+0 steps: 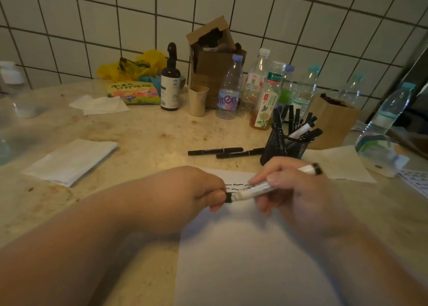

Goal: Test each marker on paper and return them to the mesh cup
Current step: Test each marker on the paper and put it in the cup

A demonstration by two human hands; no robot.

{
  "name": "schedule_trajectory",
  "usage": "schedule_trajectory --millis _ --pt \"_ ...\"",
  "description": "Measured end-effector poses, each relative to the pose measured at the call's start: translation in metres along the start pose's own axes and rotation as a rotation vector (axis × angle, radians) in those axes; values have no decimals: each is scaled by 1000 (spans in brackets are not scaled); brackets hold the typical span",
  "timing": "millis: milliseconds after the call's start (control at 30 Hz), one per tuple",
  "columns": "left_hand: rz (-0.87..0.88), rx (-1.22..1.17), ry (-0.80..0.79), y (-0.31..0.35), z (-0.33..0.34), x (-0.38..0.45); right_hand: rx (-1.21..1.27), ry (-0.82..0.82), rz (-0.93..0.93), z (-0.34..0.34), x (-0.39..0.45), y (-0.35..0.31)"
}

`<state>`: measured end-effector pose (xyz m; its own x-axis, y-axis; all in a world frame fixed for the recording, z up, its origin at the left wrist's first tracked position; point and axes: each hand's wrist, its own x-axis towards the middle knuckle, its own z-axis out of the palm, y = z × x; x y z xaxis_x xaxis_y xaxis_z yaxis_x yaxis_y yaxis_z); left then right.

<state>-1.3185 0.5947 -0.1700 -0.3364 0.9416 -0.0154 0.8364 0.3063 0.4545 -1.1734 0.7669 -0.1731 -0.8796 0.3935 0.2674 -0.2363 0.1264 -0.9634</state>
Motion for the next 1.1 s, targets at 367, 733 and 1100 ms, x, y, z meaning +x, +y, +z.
schedule_trajectory --millis 367,733,1100 --pt "-195 -16 285 -4 8 9 -285 355 304 -11 6 13" --pt "-255 11 311 -12 10 9 -307 311 345 -8 5 20" --pt "-259 10 309 -14 10 11 -380 342 336 -7 6 21"
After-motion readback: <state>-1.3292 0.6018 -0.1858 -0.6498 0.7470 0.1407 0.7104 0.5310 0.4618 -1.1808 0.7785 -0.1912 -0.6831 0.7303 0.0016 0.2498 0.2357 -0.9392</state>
